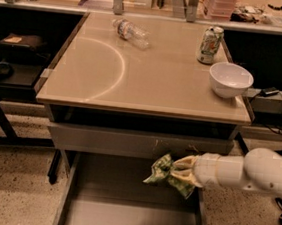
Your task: Pick green jalapeno chip bag from middle drawer and place on counter
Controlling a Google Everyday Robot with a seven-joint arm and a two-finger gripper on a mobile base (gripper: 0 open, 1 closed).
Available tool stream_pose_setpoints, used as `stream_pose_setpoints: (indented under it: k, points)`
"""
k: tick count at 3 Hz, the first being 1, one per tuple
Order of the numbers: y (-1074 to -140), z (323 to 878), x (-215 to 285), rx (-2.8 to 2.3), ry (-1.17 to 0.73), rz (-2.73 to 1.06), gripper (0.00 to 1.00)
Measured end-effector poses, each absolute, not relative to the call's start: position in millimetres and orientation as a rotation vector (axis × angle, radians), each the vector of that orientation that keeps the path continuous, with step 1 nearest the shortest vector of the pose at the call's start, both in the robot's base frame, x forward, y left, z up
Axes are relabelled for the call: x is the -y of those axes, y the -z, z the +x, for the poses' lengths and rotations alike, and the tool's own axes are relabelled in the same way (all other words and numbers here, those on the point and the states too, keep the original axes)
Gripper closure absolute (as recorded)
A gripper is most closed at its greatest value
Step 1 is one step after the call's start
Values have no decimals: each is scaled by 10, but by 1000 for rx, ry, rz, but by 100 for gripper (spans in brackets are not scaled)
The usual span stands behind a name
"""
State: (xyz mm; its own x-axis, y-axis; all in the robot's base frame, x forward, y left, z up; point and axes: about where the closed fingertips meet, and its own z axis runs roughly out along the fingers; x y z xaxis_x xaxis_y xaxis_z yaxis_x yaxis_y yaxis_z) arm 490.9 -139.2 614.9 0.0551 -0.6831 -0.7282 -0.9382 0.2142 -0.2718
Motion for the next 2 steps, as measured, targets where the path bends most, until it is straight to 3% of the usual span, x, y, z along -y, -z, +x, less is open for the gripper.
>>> stream_pose_setpoints:
  k: [2]
  points:
    - [-7630,4733,1567,-1542,-300,-1698,100]
